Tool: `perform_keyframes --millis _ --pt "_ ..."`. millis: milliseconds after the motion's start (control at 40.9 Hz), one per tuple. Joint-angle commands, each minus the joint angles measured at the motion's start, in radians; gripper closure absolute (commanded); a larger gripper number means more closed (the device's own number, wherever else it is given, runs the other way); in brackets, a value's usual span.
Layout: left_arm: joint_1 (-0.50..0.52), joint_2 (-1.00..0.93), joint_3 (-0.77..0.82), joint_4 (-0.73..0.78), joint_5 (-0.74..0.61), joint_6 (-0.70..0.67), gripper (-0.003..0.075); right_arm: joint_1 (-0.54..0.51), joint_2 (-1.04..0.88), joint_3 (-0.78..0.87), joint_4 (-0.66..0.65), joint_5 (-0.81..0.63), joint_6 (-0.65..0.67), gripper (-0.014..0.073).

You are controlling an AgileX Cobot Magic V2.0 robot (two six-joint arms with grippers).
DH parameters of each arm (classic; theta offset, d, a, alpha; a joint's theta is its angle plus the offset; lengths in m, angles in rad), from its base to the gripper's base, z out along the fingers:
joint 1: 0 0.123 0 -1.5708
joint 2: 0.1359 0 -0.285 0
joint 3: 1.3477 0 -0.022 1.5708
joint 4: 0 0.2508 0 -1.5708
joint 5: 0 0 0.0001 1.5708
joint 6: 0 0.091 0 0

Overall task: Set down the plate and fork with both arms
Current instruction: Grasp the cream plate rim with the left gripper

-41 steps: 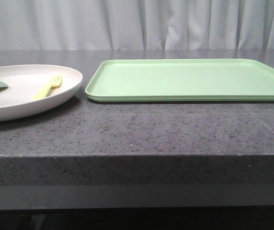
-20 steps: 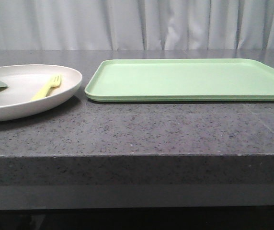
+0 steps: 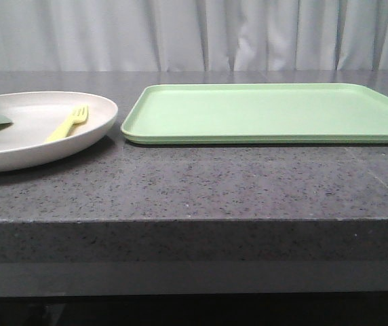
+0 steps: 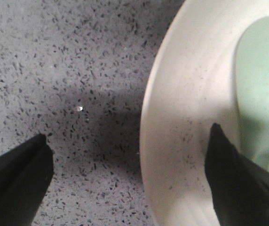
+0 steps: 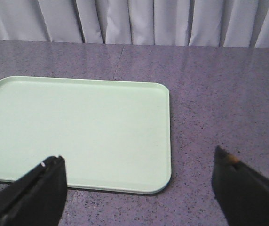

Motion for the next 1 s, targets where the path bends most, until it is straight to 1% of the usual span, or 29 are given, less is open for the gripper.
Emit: perform_keyframes --millis 0,73,269,343,636,857,979 --pt "0.001 -0.023 -0.024 0.007 -0.010 -0.012 0.0163 0.002 0.010 -0.035 0.004 -0.076 -0.009 -0.0052" --pt "0.001 -0.023 -0.024 0.007 -0.008 -0.012 0.0270 0.002 0.010 -0.035 0.004 -0.076 -0.009 -0.0052" --pt "0.001 -0.023 -0.024 -0.006 -0.008 -0.012 0.0627 0.002 0.010 -0.035 0.004 -0.076 -0.009 -0.0052" --pt "0.001 -0.023 -0.024 -0.006 -0.008 -0.012 0.0730 0.002 0.010 -0.035 0.004 -0.076 -0.009 -0.0052" --pt "0.013 -0.039 -0.024 -0.031 -0.008 -0.012 0.0738 0.002 0.010 -0.035 0.004 -0.076 -0.009 -0.0052" --pt "0.107 -0.097 -0.024 -0.228 -0.070 0.072 0.0738 0.002 0.010 -0.035 0.004 -0.076 -0.009 -0.0052" --pt "0.177 -0.123 -0.024 -0.397 -0.085 0.155 0.0738 0.002 0.010 -0.035 0.004 -0.076 -0.009 -0.0052"
